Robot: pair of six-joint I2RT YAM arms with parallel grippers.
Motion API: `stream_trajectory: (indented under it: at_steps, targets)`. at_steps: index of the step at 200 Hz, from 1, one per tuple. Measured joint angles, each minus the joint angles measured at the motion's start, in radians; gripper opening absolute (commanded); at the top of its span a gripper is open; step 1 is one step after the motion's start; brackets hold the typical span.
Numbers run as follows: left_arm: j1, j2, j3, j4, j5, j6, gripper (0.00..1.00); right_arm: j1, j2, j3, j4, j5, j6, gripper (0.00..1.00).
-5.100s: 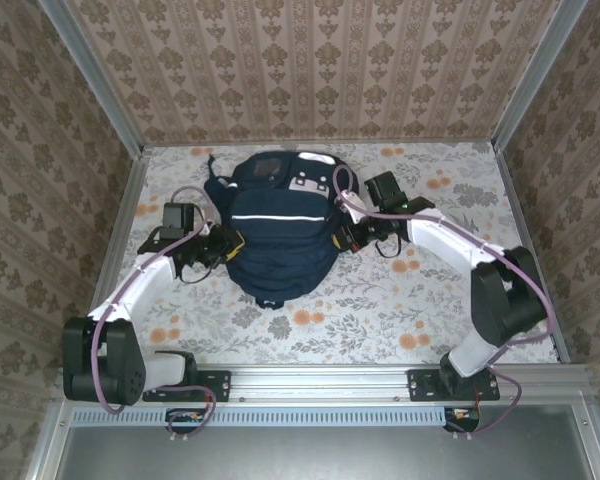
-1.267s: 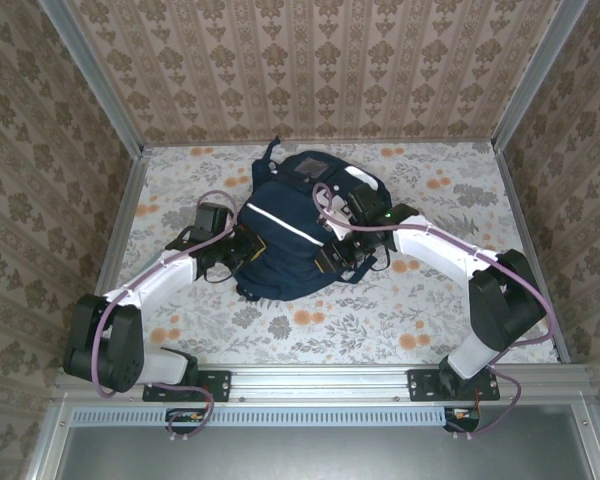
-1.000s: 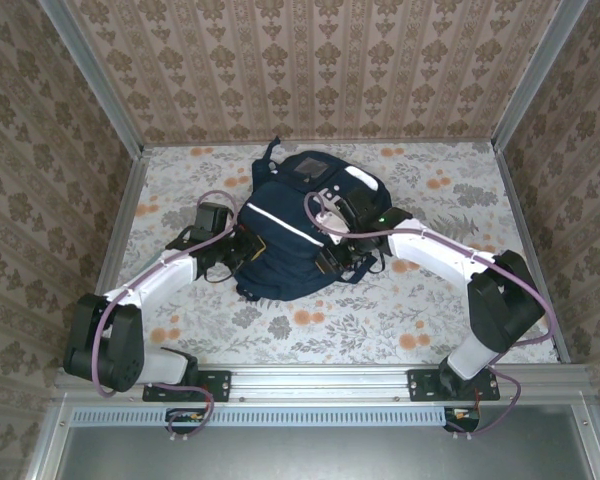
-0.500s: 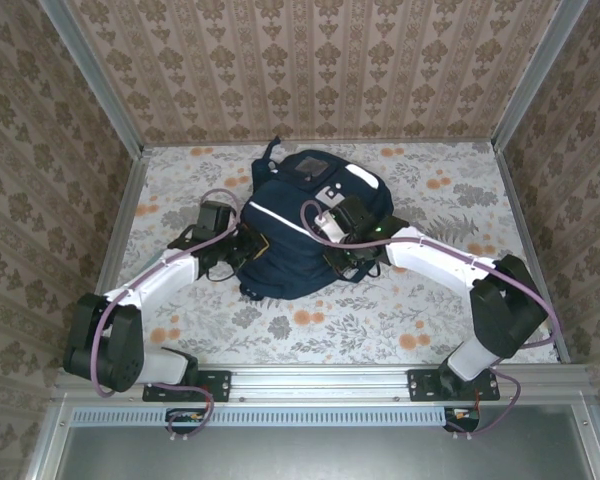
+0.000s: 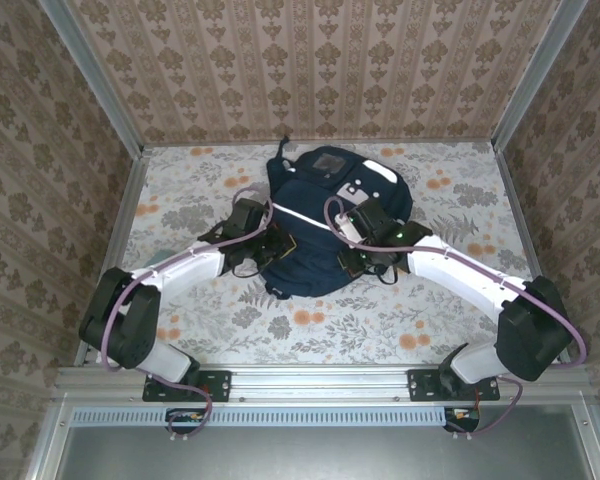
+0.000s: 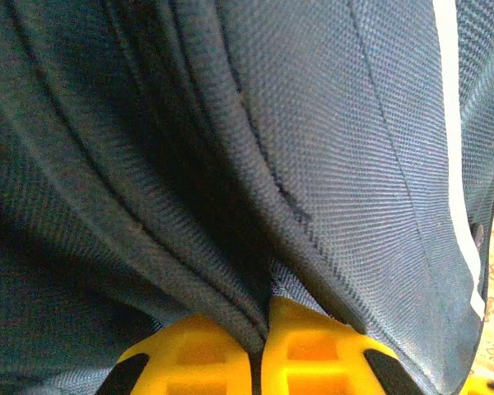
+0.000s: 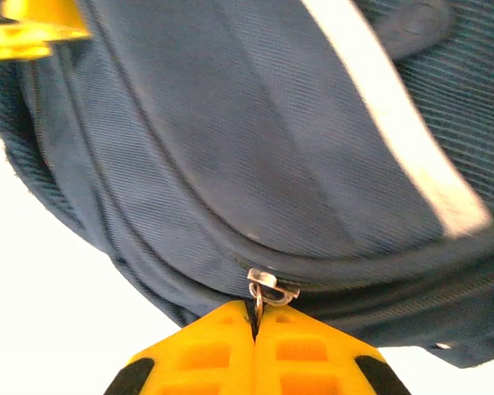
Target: Pack books, pencil case, and school supplies into a backpack
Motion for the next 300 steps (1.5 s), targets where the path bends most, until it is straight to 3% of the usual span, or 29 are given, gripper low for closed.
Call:
stream_trajectory:
  at_steps: [40, 81, 103, 130, 158, 200, 246, 300]
  targets:
    - [-0.031, 0.041, 0.024, 0.021, -0.005, -0.005, 0.08, 0.069, 0.031, 0.000, 0.011, 0.008, 0.130, 0.00]
    - [-0.009, 0.029, 0.024, 0.012, 0.017, 0.006, 0.39, 0.071, 0.034, -0.001, 0.022, 0.036, 0.211, 0.00]
    - [0.056, -0.022, 0.024, -0.035, 0.055, 0.048, 0.46, 0.048, 0.003, -0.012, 0.034, 0.026, 0.221, 0.00]
    - [0.211, -0.086, 0.037, -0.087, 0.113, 0.137, 0.50, 0.027, -0.016, -0.020, 0.040, 0.004, 0.232, 0.00]
    - [0.298, -0.027, 0.165, -0.169, 0.176, 0.273, 0.50, 0.025, -0.016, -0.029, 0.054, -0.012, 0.241, 0.00]
    - [0.288, 0.182, 0.417, -0.208, 0.274, 0.462, 0.48, 0.024, -0.016, -0.031, 0.060, -0.014, 0.254, 0.00]
    - [0.248, 0.379, 0.597, -0.283, 0.301, 0.570, 0.45, 0.024, -0.016, -0.031, 0.060, -0.014, 0.258, 0.00]
    - [0.228, 0.445, 0.640, -0.327, 0.304, 0.619, 0.09, 0.023, -0.013, -0.031, 0.059, -0.012, 0.258, 0.00]
